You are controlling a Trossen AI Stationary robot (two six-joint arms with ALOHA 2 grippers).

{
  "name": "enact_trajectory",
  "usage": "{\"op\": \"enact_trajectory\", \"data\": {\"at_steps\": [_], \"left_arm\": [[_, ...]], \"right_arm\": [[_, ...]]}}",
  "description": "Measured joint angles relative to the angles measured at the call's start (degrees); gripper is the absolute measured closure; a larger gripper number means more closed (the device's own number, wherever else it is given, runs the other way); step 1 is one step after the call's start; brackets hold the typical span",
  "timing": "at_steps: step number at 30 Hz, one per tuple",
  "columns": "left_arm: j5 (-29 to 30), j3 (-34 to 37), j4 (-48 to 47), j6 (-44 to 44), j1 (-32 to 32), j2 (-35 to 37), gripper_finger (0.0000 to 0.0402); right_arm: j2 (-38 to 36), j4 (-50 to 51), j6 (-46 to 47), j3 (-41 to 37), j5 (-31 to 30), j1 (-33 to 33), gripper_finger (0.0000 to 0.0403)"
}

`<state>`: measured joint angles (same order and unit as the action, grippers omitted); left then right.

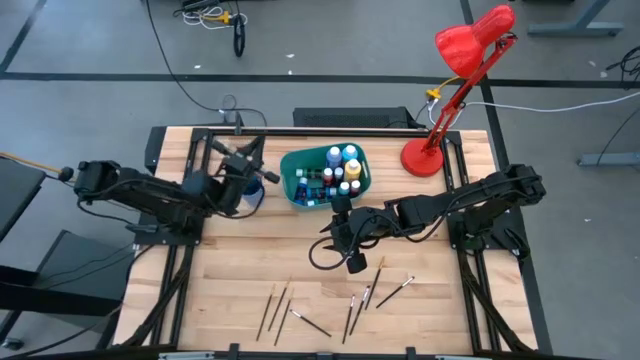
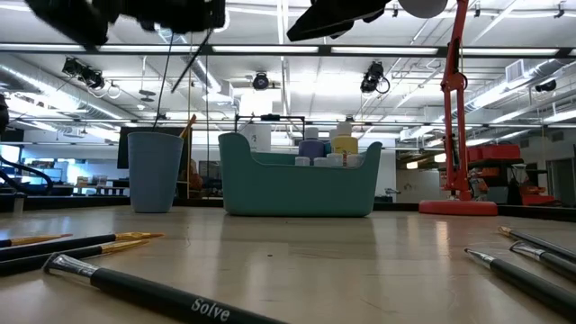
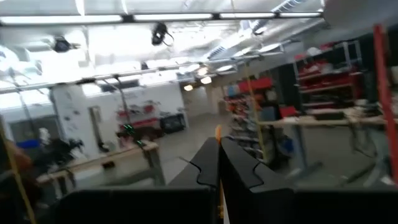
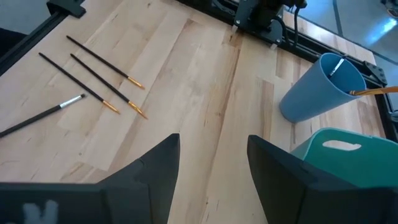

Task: Pick & Place Paint Supplies
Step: Put the gold paint brush into the blue cup

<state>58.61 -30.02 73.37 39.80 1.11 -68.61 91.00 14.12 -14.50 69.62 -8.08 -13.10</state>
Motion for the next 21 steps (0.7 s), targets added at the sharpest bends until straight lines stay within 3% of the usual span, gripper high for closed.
{"op": "enact_trajectory", "data": {"at_steps": [5, 11, 21], "left_arm": [[-2.2, 9.6, 4.1, -8.3, -3.2, -0.9, 0.0396], [-12.2, 17.5, 7.2, -16.7, -5.2, -0.8, 0.0396], [-11.6, 21.1, -7.7, -29.9, -5.2, -0.8, 0.0387]], "right_arm": [[0.0, 0.0, 0.3, 0.0, 0.0, 0.0, 0.0211], [0.0, -0.3, -1.1, 0.0, 0.0, 0.0, 0.0211], [0.0, -0.4, -1.4, 0.0, 0.0, 0.0, 0.0211]]}}
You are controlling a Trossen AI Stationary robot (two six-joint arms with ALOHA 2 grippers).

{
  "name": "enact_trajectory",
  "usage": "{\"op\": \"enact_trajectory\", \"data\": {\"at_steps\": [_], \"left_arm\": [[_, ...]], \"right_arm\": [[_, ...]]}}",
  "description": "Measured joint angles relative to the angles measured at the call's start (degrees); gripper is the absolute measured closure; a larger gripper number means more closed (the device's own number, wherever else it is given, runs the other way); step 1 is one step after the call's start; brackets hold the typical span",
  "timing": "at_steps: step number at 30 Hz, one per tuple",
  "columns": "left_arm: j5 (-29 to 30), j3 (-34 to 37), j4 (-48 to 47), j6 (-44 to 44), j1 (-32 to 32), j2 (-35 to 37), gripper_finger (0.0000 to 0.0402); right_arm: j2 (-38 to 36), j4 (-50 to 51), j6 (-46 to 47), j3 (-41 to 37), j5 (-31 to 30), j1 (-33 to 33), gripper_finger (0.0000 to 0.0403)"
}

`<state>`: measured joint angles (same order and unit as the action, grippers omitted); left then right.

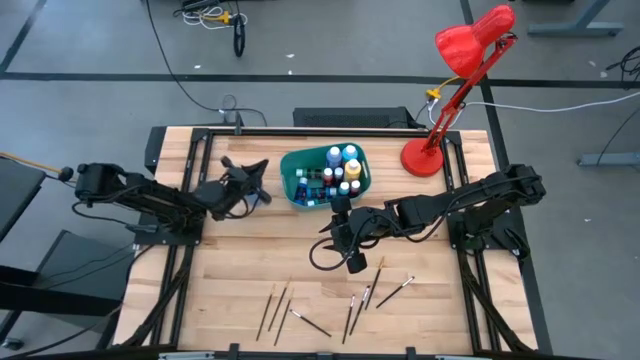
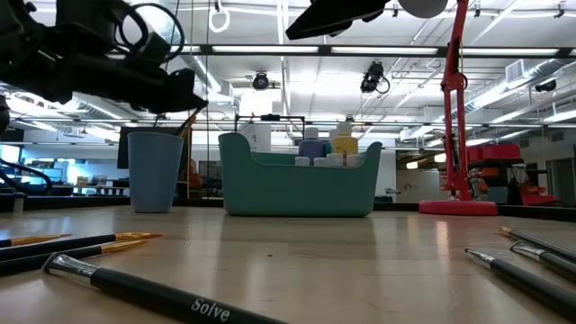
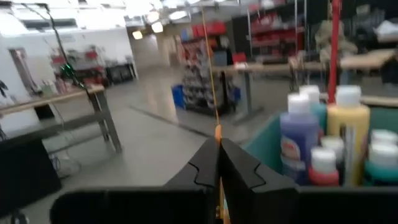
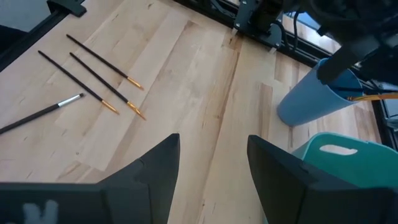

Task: Pick & Place Paint Supplies
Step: Put the gold paint brush into the blue cup

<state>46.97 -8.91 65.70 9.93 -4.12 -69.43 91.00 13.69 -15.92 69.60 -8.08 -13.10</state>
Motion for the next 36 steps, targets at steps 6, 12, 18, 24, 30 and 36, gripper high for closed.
{"op": "enact_trajectory", "data": {"at_steps": [6, 12, 18, 24, 30, 36], "left_arm": [[-1.6, 0.0, -1.8, -1.8, 0.0, 0.0, 0.0366], [0.3, -0.3, -1.5, 1.5, 0.0, 0.0, 0.0346], [3.0, -2.1, -1.4, 7.2, 2.0, 0.0, 0.0317], [3.2, -7.2, 1.1, 8.2, 7.4, 0.2, 0.0294], [3.2, -13.9, -2.6, 13.0, 16.8, 0.2, 0.0292], [3.6, -20.0, -18.8, 5.0, 26.0, 0.2, 0.0292]], "right_arm": [[0.0, 0.0, 0.3, 0.0, 0.0, 0.0, 0.0211], [0.0, 0.0, 0.3, 0.0, 0.0, 0.0, 0.0211], [0.0, 0.0, 0.3, 0.0, 0.0, 0.0, 0.0211], [0.0, 0.0, 0.3, 0.0, 0.0, 0.0, 0.0211], [0.0, 0.0, 0.0, 0.0, 0.0, 0.0, 0.0211], [0.0, -1.8, 0.0, 0.0, 0.0, 0.0, 0.0211]]}}
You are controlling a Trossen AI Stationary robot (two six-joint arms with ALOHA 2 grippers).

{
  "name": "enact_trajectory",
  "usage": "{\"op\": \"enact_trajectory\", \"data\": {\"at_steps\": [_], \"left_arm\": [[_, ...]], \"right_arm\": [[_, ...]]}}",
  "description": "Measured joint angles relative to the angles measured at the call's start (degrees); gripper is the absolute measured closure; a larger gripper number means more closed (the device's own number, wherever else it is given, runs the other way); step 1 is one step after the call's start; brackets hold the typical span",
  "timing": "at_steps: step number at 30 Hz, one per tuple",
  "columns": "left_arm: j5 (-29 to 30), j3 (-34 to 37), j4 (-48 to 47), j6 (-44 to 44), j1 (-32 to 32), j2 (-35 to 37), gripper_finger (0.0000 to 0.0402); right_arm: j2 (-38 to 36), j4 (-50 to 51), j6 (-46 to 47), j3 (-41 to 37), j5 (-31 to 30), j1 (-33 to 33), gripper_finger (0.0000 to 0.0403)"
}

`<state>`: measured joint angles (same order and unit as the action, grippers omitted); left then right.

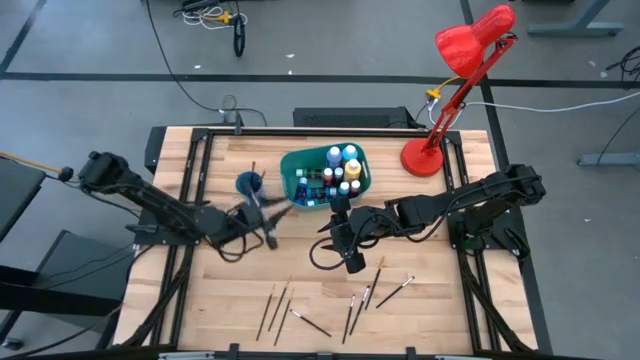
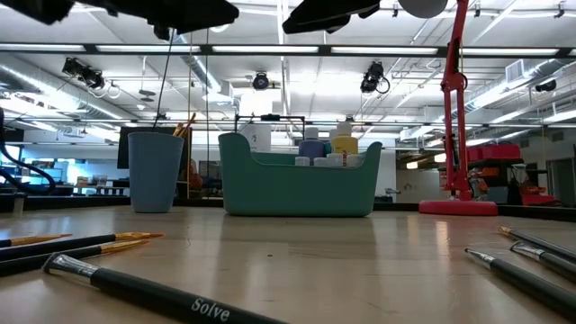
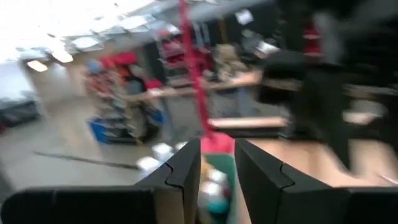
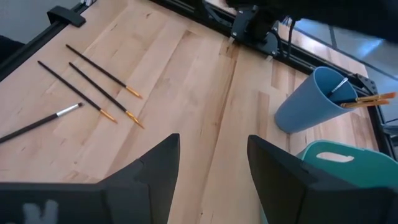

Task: Pick & Place Paint Supplies
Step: Put the gold paint brush into the blue cup

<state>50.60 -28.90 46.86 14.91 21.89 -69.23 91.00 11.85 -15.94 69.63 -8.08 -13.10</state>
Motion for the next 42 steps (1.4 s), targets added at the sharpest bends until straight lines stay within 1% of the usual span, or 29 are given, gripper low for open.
{"op": "enact_trajectory", "data": {"at_steps": [4, 8, 11, 12, 14, 16, 19, 21, 23, 26, 27, 32, 34, 38, 42], "left_arm": [[-1.9, -2.5, -12.3, -10.8, 3.9, -0.3, 0.0292], [-9.7, -2.7, -20.1, -18.3, 5.6, -0.3, 0.0292], [-15.4, -2.7, -22.5, -22.6, 6.3, -0.3, 0.0292], [-16.8, -2.7, -22.8, -23.5, 6.4, -0.4, 0.0292], [-18.7, -2.7, -22.2, -23.6, 6.4, -1.0, 0.0292], [-18.9, -2.7, -22.4, -22.2, 6.4, -1.2, 0.0292], [-18.6, -2.7, -22.3, -19.3, 6.2, -1.2, 0.0292], [-18.5, -2.7, -22.2, -17.4, 5.9, -1.2, 0.0292], [-18.5, -2.7, -22.0, -15.9, 5.6, -1.2, 0.0292], [-18.5, -2.7, -21.9, -13.4, 5.2, -1.2, 0.0292], [-18.5, -2.7, -21.9, -12.9, 5.0, -1.2, 0.0292], [-18.7, -2.7, -21.9, -12.3, 4.2, -1.2, 0.0292], [-18.7, -2.7, -21.9, -12.3, 3.8, -1.2, 0.0292], [-18.7, -2.7, -22.1, -11.2, 3.1, -1.2, 0.0292], [-18.7, -2.7, -22.1, -10.9, 3.1, -1.2, 0.0292]], "right_arm": [[0.0, -0.4, 0.0, 0.0, 0.0, 0.0, 0.0211], [0.0, -0.3, 0.0, 0.0, 0.0, 0.0, 0.0211], [0.0, 0.2, 1.5, 0.0, 0.6, -0.1, 0.0211], [0.0, 0.7, 2.4, 0.0, 1.9, -0.1, 0.0211], [0.0, 1.9, 4.4, 0.0, 6.3, -0.2, 0.0211], [0.0, 2.8, 6.2, 0.0, 12.8, -0.3, 0.0211], [0.0, 4.1, 6.5, 0.0, 23.1, -0.6, 0.0211], [0.2, 5.3, 4.8, 0.0, 27.1, -1.2, 0.0211], [0.4, 6.5, 2.1, -1.0, 28.4, -2.1, 0.0211], [0.4, 7.2, -0.9, -5.5, 28.0, -2.8, 0.0211], [0.4, 7.6, -0.5, -7.2, 27.8, -2.8, 0.0211], [-0.3, 7.6, 7.1, -14.3, 27.7, -1.8, 0.0211], [-0.4, 6.6, 7.2, -16.6, 27.5, -1.5, 0.0211], [-1.3, 2.8, 2.6, -21.9, 28.4, -1.4, 0.0211], [-4.2, -2.0, 1.4, -28.5, 32.3, -1.4, 0.0211]]}}
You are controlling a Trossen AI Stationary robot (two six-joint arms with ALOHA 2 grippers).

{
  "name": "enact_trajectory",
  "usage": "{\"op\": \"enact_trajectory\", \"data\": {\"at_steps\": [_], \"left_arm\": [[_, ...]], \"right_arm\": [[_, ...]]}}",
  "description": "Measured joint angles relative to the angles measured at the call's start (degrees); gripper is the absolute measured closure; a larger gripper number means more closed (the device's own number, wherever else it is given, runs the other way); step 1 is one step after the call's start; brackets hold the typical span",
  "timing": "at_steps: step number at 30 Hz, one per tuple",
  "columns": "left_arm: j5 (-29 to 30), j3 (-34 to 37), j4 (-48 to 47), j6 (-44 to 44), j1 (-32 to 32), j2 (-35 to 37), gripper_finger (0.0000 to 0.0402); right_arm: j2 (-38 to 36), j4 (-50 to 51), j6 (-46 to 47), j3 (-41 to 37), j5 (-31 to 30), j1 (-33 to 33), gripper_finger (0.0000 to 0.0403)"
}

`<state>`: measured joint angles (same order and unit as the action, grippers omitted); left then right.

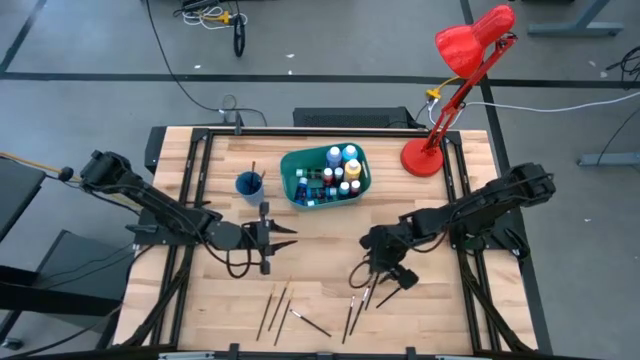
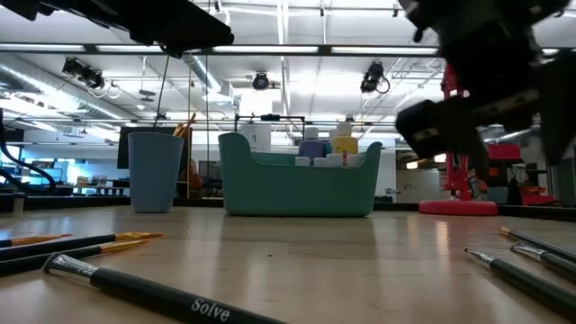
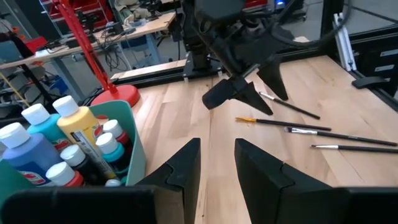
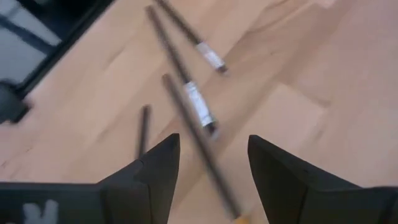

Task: Pick & Place Paint Supplies
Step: Put the gold paint brush into the blue cup

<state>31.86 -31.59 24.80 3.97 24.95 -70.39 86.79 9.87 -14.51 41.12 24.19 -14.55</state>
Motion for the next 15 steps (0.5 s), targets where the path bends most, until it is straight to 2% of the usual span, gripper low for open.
{"op": "enact_trajectory", "data": {"at_steps": [7, 11, 15], "left_arm": [[-0.2, 0.0, 0.2, 0.1, 0.0, 0.0, 0.0292], [-0.1, 0.0, 0.6, 0.2, 0.0, 0.0, 0.0292], [-0.1, 0.0, 0.6, 0.1, 0.0, 0.0, 0.0292]], "right_arm": [[-8.2, -20.8, -2.1, -15.3, 1.1, 1.0, 0.0211], [-11.7, -32.8, -2.2, -23.5, -2.0, 2.1, 0.0211], [-13.0, -40.2, 3.9, -29.1, -8.6, 2.5, 0.0211]]}}
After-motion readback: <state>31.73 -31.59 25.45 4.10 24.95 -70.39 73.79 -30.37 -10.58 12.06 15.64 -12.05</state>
